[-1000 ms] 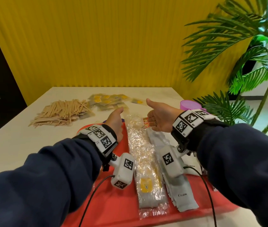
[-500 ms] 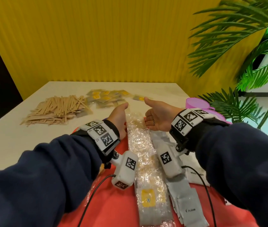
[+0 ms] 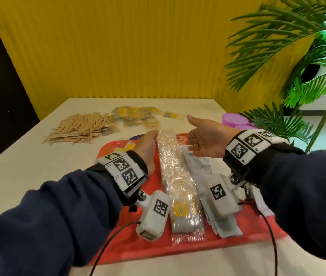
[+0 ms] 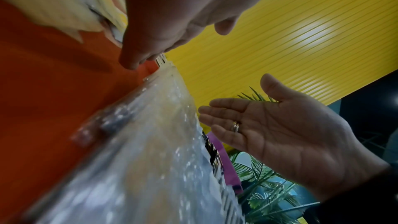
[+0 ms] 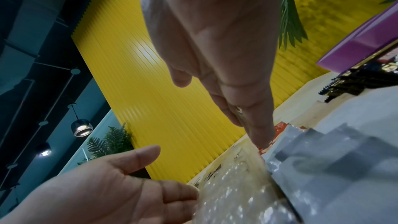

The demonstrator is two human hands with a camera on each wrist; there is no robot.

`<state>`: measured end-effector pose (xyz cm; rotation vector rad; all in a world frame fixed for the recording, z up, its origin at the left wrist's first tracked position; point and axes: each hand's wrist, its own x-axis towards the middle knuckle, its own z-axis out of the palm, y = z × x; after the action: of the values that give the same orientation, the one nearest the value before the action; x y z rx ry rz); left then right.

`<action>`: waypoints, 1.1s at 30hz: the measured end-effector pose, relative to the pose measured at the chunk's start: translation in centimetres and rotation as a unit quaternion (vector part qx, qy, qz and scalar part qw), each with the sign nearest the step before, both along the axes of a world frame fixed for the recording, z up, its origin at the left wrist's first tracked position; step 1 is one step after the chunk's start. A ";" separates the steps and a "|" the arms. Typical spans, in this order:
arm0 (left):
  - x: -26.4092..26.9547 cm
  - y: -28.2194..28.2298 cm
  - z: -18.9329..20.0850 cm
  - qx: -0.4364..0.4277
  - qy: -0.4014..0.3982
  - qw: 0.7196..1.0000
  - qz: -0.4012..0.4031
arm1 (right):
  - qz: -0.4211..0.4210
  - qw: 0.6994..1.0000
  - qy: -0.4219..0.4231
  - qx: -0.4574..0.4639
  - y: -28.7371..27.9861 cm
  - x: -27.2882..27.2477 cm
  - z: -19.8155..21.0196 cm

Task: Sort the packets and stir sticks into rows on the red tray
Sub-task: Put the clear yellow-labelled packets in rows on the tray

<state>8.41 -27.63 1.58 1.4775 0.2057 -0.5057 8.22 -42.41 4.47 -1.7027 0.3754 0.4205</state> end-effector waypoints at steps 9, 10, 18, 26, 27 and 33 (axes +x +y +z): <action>-1.2 -0.1 -4.5 -0.061 0.015 0.998 0.016 | -0.019 1.000 0.009 -0.008 1.7 -5.4 -1.1; -1.0 -0.2 -5.3 -0.069 0.015 0.997 0.014 | -0.025 1.000 0.006 -0.004 2.0 -5.8 -1.1; -0.3 -1.2 -8.1 -0.062 0.016 0.998 -0.019 | -0.056 0.998 -0.009 0.035 2.4 -6.8 -1.9; -2.7 -0.7 -6.2 -0.095 -0.001 0.995 -0.013 | -0.122 0.991 -0.043 0.044 0.3 -7.9 -1.3; -3.2 -0.6 -5.8 -0.104 -0.004 0.994 -0.017 | -0.130 0.990 -0.043 0.044 -0.1 -8.2 -1.5; -1.6 -0.4 -8.1 -0.114 0.014 0.993 -0.003 | -0.143 0.988 -0.024 0.052 -1.3 -10.2 -3.6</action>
<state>6.80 -28.06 -6.50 1.2489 0.1596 -0.5367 -1.97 -43.69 0.86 -1.5273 0.5433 0.1846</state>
